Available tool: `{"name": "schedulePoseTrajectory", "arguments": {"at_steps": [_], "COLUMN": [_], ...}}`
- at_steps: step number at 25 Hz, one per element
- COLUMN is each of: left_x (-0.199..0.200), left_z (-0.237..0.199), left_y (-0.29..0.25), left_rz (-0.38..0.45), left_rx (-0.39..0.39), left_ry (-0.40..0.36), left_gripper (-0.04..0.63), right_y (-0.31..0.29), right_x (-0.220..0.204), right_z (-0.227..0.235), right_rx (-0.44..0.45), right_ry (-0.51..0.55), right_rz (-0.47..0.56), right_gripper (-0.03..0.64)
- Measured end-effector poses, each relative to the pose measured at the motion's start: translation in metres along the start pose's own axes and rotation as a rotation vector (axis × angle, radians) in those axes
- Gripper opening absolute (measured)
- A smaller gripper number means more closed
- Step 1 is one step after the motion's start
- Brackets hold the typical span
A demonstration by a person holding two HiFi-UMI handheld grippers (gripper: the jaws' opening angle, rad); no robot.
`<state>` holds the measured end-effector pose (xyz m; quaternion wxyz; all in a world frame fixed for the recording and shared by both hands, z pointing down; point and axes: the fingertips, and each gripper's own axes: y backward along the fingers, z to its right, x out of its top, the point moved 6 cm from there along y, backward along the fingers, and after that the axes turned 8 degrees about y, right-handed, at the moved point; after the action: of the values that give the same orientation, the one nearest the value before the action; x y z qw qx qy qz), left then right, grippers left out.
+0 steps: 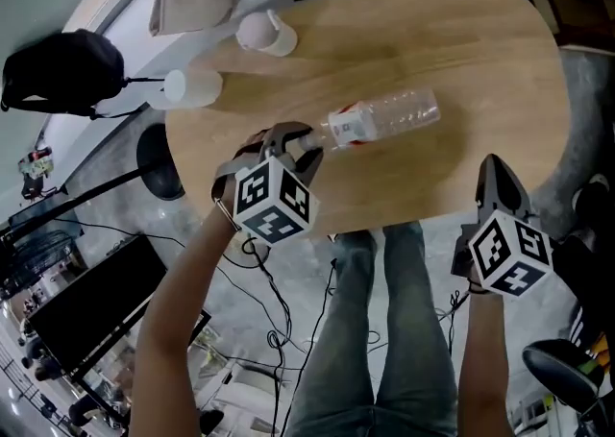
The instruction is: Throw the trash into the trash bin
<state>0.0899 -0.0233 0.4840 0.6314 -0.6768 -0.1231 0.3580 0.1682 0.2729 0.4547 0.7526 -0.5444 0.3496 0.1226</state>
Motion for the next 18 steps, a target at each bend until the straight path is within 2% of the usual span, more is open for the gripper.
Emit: {"name": "schedulePoseTrajectory", "arguments": {"at_steps": [12,18], "left_x": [-0.108,-0.179], "left_z": [0.030,0.059], "left_y": [0.063,0.085], "left_rz": [0.101,0.162], "left_rx": [0.130,0.204], "left_ry": [0.526,0.877], "left_gripper": [0.147,0.147], "right_y": [-0.012,-0.018], "right_x": [-0.001,-0.012], "right_z": [-0.117,-0.188], "right_rx": [0.146,0.252], "right_ry": [0.187,0.304], "right_rz": [-0.041,-0.066], "right_gripper": [0.006,0.006]}}
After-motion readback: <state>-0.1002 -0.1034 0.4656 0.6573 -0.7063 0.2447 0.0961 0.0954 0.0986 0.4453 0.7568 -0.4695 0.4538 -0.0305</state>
